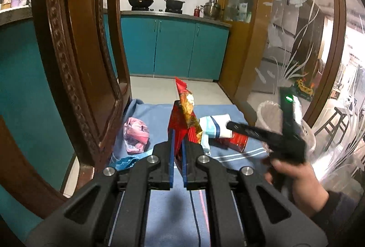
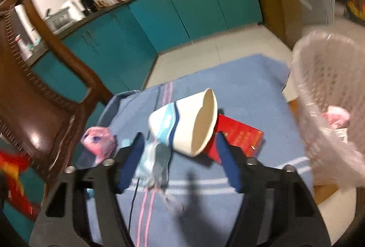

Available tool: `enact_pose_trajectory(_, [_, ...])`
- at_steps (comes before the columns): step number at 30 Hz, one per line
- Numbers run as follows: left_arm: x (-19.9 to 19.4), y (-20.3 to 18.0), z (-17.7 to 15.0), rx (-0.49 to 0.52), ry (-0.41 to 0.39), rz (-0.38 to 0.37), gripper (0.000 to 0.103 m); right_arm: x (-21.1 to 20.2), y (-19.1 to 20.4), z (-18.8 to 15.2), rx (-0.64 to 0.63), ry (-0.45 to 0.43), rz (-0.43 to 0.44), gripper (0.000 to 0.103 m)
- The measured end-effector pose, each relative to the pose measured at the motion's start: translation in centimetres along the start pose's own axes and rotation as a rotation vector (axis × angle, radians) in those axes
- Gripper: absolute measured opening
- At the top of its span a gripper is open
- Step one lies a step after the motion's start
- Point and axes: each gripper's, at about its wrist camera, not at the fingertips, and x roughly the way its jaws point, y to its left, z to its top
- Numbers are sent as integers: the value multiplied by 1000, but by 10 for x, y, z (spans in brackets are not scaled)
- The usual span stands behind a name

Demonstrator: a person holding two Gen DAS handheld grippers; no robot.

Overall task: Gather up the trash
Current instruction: 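Grasp the white paper cup rim with the right tool while left holds wrapper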

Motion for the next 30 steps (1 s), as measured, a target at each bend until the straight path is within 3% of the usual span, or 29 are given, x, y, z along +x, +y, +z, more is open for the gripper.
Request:
enact_pose_trajectory(2, [7, 2, -8, 2, 13, 9, 6, 17, -2, 3, 21, 41, 30, 35])
enact_pose_trajectory(3, [13, 5, -11, -1, 19, 10, 6, 25, -3, 3, 23, 69, 58, 14])
enact_pose_trajectory(4, [16, 7, -12, -9, 28, 8, 6, 24, -2, 4, 20, 66, 75, 4])
enact_pose_trajectory(12, [-4, 11, -7, -29, 18, -3, 6, -80, 30, -10, -108, -59, 80, 3])
enact_pose_trajectory(17, [1, -1, -14, -3, 51, -4, 6, -142, 44, -49, -216, -120, 28, 3])
enact_pose_trajectory(21, [0, -19, -21, 43, 62, -14, 6, -150, 49, -79, -281, -125, -37, 3])
enact_pose_trajectory(30, [7, -31, -29, 70, 86, 11, 7, -148, 46, -80, -299, -140, -73, 3])
